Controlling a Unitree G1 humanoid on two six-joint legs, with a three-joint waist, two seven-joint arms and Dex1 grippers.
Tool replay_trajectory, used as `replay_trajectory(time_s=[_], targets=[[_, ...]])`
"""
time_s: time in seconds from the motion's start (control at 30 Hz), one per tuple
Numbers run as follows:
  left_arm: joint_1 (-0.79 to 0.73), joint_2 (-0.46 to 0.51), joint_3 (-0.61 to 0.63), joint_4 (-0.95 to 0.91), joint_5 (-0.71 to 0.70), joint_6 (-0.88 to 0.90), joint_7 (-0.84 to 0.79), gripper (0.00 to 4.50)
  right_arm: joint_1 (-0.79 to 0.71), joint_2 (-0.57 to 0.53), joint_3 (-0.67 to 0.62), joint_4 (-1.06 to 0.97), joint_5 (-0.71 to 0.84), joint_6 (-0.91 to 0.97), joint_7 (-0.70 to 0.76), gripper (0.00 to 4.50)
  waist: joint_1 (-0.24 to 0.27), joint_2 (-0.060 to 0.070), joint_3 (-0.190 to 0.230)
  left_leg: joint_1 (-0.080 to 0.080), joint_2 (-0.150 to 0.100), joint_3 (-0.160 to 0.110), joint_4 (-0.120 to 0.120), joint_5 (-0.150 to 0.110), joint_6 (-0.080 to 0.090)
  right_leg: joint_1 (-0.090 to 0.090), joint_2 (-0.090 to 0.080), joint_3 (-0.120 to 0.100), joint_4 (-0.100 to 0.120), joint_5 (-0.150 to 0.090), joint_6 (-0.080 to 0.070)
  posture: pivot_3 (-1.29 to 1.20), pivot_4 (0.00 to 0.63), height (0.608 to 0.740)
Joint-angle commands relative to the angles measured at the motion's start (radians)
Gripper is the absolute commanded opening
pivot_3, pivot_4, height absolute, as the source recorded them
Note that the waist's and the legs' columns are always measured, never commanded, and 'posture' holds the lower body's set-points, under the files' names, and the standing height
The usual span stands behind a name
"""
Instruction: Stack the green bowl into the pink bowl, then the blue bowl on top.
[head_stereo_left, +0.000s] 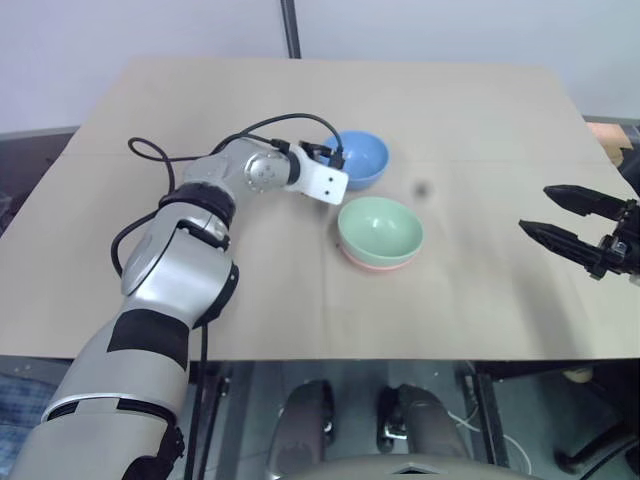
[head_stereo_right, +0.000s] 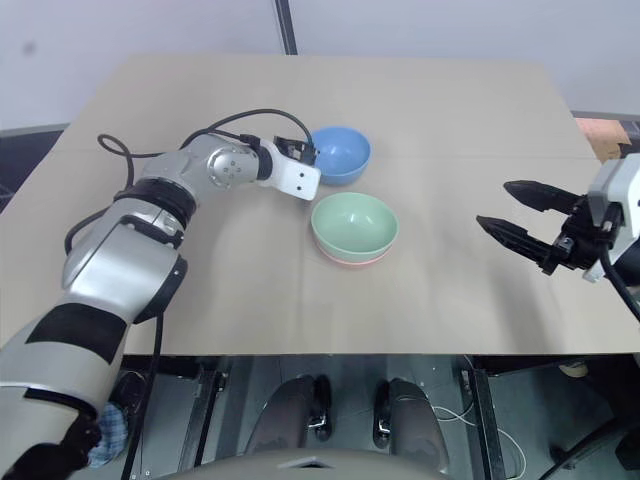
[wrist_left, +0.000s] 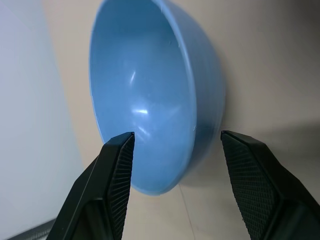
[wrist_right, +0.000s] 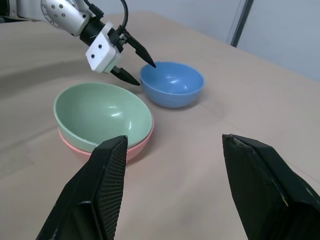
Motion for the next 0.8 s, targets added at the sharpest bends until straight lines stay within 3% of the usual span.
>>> replay_trajectory(time_s=[0.03, 0.23, 0.27, 0.3, 0.43, 0.67, 0.8], targets=[[-0.034, -0.003, -0.006, 0.015, 0.024, 0.050, 0.053, 2.91, 0.014, -0.018, -0.066, -0.034, 0.024, -0.001, -0.008, 3.33, 0.000, 0.000, 0.000, 0.000, 0.000, 0.000, 0.000, 0.000, 0.000, 0.000, 0.000, 0.000, 0.000, 0.000, 0.000, 0.00, 0.150, 0.740], [-0.030, -0.017, -0.002, 0.025, 0.034, 0.074, 0.059, 2.91, 0.048, -0.014, -0.093, -0.052, 0.031, -0.002, -0.017, 3.33, 0.000, 0.000, 0.000, 0.000, 0.000, 0.000, 0.000, 0.000, 0.000, 0.000, 0.000, 0.000, 0.000, 0.000, 0.000, 0.00, 0.150, 0.740], [-0.030, -0.019, 0.001, 0.026, 0.031, 0.073, 0.054, 2.39, 0.052, -0.014, -0.096, -0.053, 0.032, -0.002, -0.019, 3.33, 0.000, 0.000, 0.000, 0.000, 0.000, 0.000, 0.000, 0.000, 0.000, 0.000, 0.000, 0.000, 0.000, 0.000, 0.000, 0.00, 0.150, 0.740], [-0.030, -0.021, 0.001, 0.026, 0.031, 0.074, 0.055, 2.16, 0.056, -0.015, -0.098, -0.055, 0.034, -0.003, -0.020, 3.33, 0.000, 0.000, 0.000, 0.000, 0.000, 0.000, 0.000, 0.000, 0.000, 0.000, 0.000, 0.000, 0.000, 0.000, 0.000, 0.00, 0.150, 0.740], [-0.036, -0.030, 0.000, 0.026, 0.034, 0.080, 0.069, 0.18, 0.063, -0.017, -0.105, -0.058, 0.039, -0.002, -0.025, 3.33, 0.000, 0.000, 0.000, 0.000, 0.000, 0.000, 0.000, 0.000, 0.000, 0.000, 0.000, 0.000, 0.000, 0.000, 0.000, 0.00, 0.150, 0.740], [-0.070, -0.028, 0.003, 0.012, 0.035, 0.032, 0.083, 0.07, 0.065, -0.020, -0.098, -0.051, 0.038, -0.008, -0.026, 3.33, 0.000, -0.001, 0.000, 0.000, 0.000, 0.000, 0.000, 0.000, 0.000, 0.000, 0.000, 0.000, 0.001, 0.000, 0.000, 0.00, 0.150, 0.740], [-0.128, -0.021, 0.058, -0.019, -0.043, -0.097, -0.022, 0.07, 0.066, -0.022, -0.098, -0.047, 0.037, -0.010, -0.021, 3.33, 0.001, -0.001, 0.001, 0.000, 0.000, 0.000, 0.000, 0.000, 0.000, 0.000, 0.000, 0.000, 0.000, 0.000, 0.000, 0.00, 0.150, 0.740]])
